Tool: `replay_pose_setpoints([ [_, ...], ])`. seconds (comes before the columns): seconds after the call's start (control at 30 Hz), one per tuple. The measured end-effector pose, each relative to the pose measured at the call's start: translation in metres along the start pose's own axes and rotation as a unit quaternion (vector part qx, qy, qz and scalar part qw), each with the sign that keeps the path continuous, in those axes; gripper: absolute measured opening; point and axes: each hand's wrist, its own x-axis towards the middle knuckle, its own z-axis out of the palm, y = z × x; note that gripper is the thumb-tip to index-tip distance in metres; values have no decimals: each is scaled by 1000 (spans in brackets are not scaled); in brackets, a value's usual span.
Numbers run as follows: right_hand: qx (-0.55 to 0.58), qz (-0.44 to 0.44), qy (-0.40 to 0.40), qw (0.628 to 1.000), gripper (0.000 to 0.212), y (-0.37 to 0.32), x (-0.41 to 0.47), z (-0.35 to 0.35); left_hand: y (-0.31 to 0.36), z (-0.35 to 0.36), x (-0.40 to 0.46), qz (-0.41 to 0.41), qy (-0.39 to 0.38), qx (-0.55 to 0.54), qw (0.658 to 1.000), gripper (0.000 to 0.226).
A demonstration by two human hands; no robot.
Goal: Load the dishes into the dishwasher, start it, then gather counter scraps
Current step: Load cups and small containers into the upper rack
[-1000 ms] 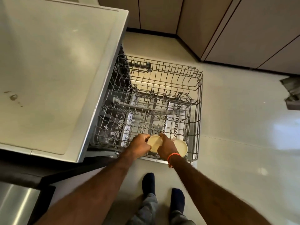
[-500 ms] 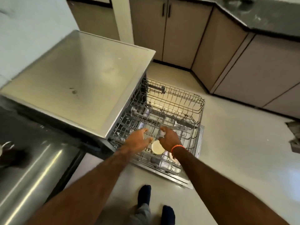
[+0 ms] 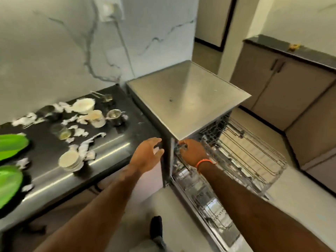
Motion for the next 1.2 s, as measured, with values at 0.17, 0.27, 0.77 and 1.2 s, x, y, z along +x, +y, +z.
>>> replay_pose_setpoints([
  [0.17,6,-90,-38,995,42,-67,9,38,-51,-48,-38,-63,99,7,993,48],
  [0.27,16,-128,-69,989,45,-106,14,62,-79,-72,-55,-68,159,25,985,46],
  [0.77,-73,-254,-207,942,51,-267,52,204,-239,-151,-110,-197,160,-9,967,89],
  [1.2,82,-179,-236,952,68,-234,64,189,-227,-148,-74,-170,175,-209,947,82],
])
